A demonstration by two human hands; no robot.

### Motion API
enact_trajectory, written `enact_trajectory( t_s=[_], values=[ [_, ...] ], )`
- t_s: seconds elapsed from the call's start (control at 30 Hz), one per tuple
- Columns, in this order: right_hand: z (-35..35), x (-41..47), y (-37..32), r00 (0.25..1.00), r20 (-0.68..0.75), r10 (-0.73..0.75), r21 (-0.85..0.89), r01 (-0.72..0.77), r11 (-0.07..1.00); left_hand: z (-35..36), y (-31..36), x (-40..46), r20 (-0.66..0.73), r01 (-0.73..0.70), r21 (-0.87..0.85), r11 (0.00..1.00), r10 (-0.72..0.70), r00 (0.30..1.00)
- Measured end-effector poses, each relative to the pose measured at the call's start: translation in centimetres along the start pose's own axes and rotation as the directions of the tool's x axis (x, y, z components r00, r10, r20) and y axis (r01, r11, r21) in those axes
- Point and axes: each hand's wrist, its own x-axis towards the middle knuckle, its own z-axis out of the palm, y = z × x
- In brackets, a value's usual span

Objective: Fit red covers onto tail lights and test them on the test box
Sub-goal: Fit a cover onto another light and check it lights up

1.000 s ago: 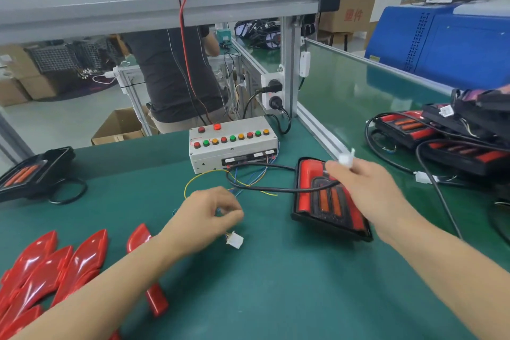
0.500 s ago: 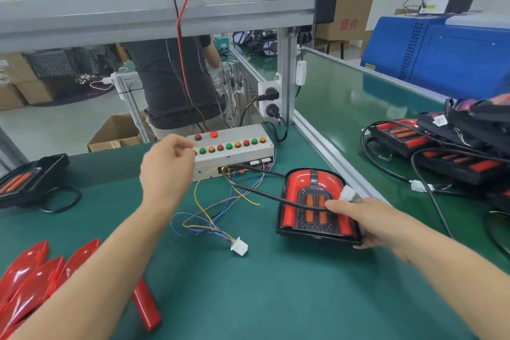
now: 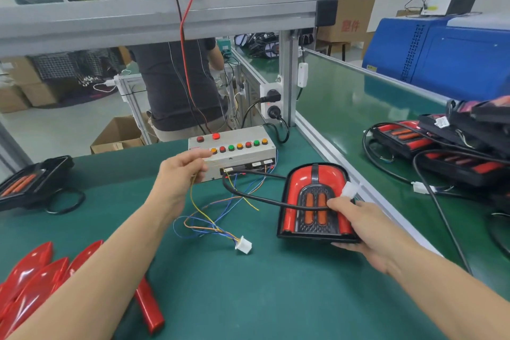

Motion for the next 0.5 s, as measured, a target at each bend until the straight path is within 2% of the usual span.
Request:
enact_trajectory(
  t_s=[0.1,0.27,0.37,0.43,0.5],
  values=[
    [-0.6,-0.3,-0.2,0.998,-0.044,-0.047,0.045,0.049,0.998,-1.1,-1.0,-0.1,-0.135,-0.034,-0.182,0.983,0.01,0.991],
    [-2.0,-0.8,-0.7,0.988,-0.106,-0.109,0.085,0.118,0.989,-1.9,-2.3,0.0,-0.349,0.073,-0.407,0.911,-0.229,0.909],
    [-2.5,-1.1,-0.7,0.979,-0.147,-0.144,0.156,0.167,0.974,-1.7,-2.3,-0.1,-0.436,0.109,-0.42,0.901,-0.306,0.846],
    [-2.7,-1.2,-0.9,0.974,-0.146,-0.175,0.211,0.203,0.956,-1.5,-2.1,-0.3,-0.447,0.097,-0.4,0.911,-0.287,0.847],
    [-2.9,-1.5,-1.2,0.972,-0.122,-0.201,0.24,0.225,0.944,-1.1,-1.4,-0.6,-0.372,0.085,-0.391,0.916,-0.242,0.896]
  ],
)
